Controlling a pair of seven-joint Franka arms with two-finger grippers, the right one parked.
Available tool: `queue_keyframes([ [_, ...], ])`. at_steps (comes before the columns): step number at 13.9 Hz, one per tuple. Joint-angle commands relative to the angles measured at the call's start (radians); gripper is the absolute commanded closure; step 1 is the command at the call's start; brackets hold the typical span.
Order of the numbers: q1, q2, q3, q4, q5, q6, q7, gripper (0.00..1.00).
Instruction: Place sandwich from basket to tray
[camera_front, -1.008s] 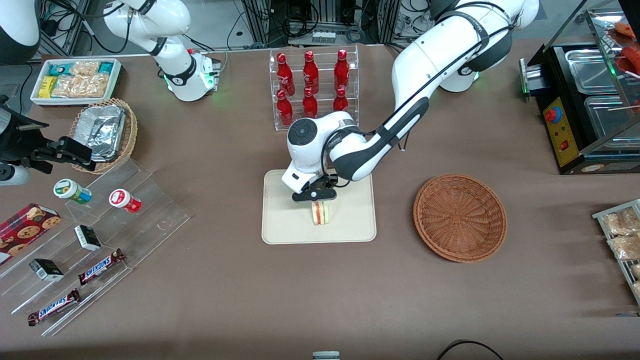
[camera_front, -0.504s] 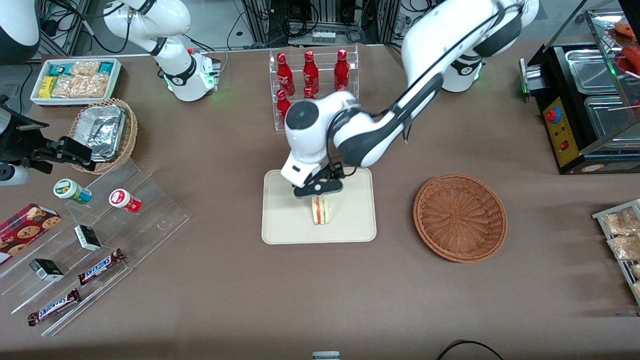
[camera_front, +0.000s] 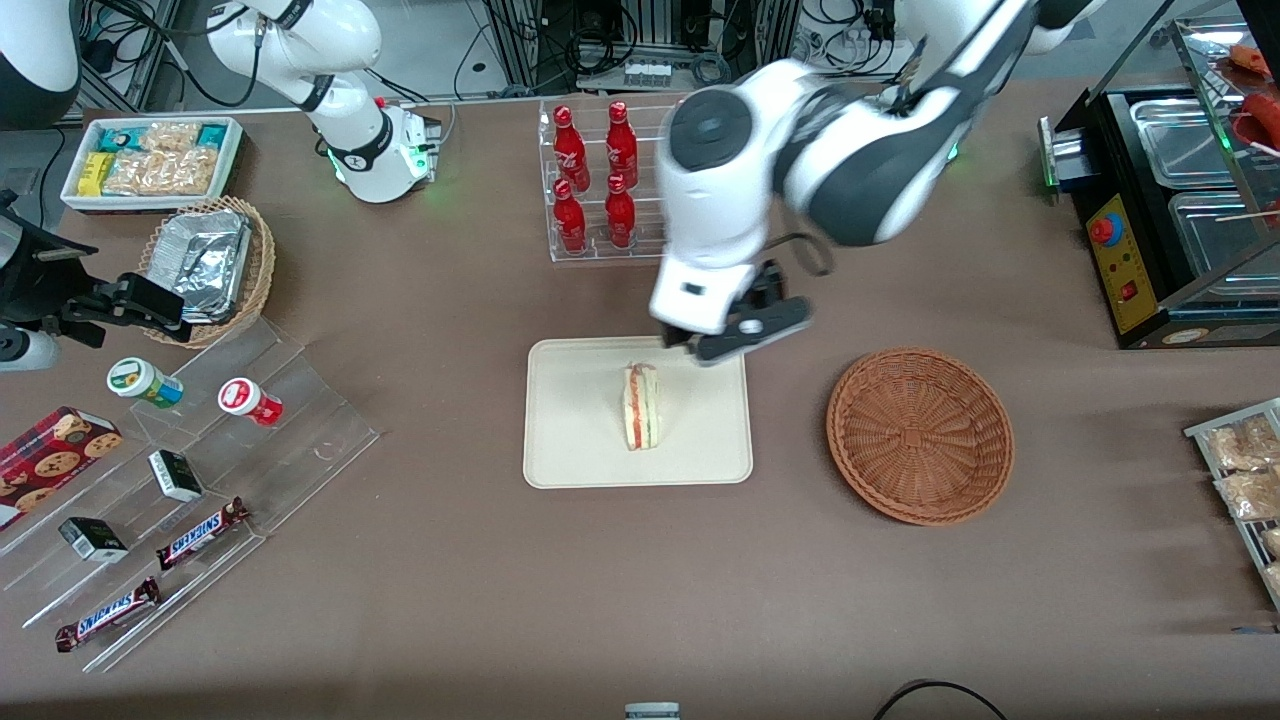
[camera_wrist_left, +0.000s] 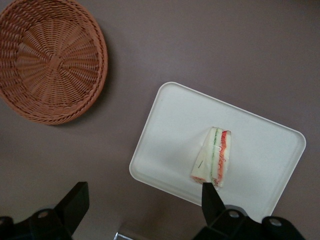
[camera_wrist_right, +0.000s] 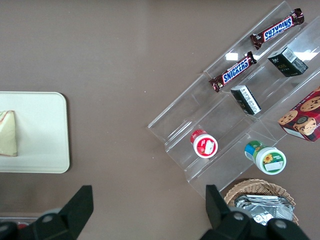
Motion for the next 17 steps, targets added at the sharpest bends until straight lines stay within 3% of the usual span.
queue_keyframes([
  [1,0.135,-0.111,-0.003,-0.069,-0.078,-0.027,0.109,0.01],
  [5,0.253,-0.176,-0.002,-0.093,-0.082,-0.106,0.247,0.01],
  [10,0.399,-0.250,0.006,-0.096,-0.149,-0.201,0.519,0.01],
  [14,0.393,-0.323,0.202,-0.099,-0.238,-0.249,0.769,0.01],
  [17,0.355,-0.360,0.332,-0.119,-0.243,-0.286,0.927,0.01],
])
